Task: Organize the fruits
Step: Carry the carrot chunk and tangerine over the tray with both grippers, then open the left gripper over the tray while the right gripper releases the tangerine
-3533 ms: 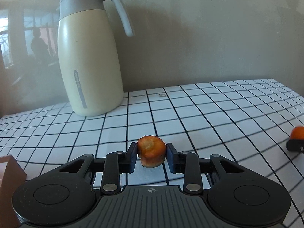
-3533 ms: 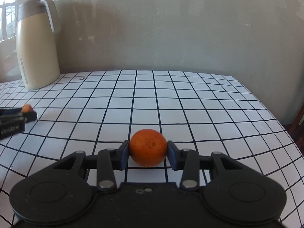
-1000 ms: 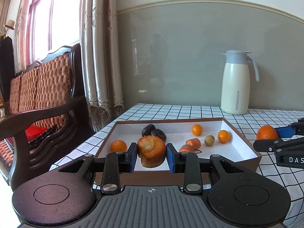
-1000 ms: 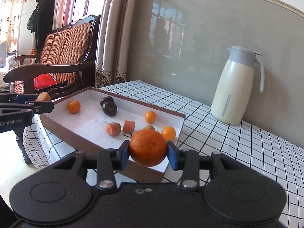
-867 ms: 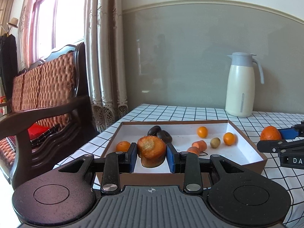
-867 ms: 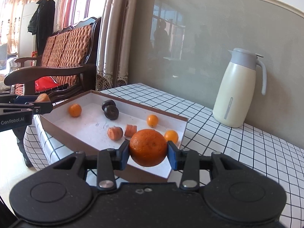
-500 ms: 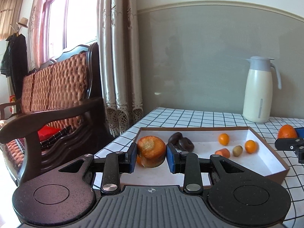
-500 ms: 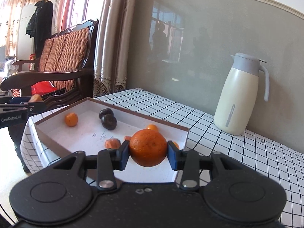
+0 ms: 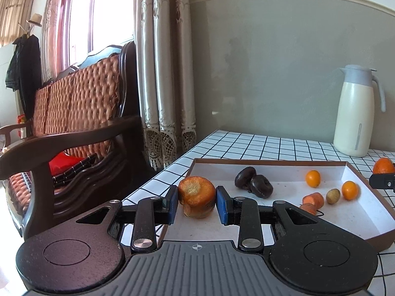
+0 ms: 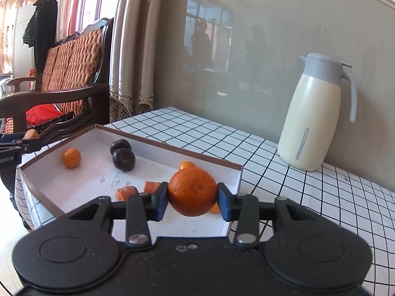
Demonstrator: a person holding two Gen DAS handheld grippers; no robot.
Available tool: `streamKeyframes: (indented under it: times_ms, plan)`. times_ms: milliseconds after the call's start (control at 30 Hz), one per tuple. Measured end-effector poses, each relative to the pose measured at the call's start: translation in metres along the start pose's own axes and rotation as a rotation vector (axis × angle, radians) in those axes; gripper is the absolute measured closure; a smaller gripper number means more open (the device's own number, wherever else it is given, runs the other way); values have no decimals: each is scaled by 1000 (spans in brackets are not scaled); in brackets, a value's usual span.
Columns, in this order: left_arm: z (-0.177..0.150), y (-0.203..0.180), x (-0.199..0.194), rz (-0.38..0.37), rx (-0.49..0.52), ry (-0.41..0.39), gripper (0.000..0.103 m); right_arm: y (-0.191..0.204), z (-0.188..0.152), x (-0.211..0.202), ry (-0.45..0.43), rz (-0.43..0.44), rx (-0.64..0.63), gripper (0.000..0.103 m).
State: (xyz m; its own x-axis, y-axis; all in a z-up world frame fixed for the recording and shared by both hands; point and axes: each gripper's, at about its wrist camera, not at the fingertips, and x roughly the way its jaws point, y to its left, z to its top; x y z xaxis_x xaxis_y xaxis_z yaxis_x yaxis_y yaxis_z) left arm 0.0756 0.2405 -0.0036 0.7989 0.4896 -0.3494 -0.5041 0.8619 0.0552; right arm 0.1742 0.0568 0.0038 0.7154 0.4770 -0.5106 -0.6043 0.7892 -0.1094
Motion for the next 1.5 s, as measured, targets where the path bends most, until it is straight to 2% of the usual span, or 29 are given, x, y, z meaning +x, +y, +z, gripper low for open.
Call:
streamKeyframes:
  times_ms: [300, 367, 400, 433, 467, 500, 567, 633, 833, 1267, 1500]
  plan:
    - [-1, -3, 21, -11, 14, 36, 70, -5, 2, 18, 19, 5, 5, 70]
    - [-1, -4, 24, -4, 15, 35, 70, -4, 1, 26, 43, 1, 2, 67]
    - [-1, -5, 25, 1, 18, 33, 70, -3, -1, 29, 52, -34, -7, 42]
    - [-1, -6, 25, 1, 23, 29, 69, -4, -3, 30, 38, -79, -10, 8]
    - [-1, -6, 23, -2, 20, 13, 46, -5, -7, 25, -13, -117, 2, 6]
    - [-1, -7, 18, 4, 14, -15, 0, -8, -8, 20, -50, -122, 23, 6]
    - [-2, -13, 8, 26, 30, -91, 0, -13, -5, 18, -41, -106, 53, 6]
    - [1, -17, 8, 5, 43, -85, 0, -15, -6, 14, -65, -105, 75, 6]
    - [-1, -23, 8, -25, 48, -75, 0, -13, -7, 15, -37, -88, 66, 6]
    - [-5, -27, -1, -33, 55, -65, 0, -10, -5, 10, -38, -82, 64, 6]
    - [3, -24, -20, -19, 59, -71, 0, -8, 1, -18, -73, -99, 17, 6]
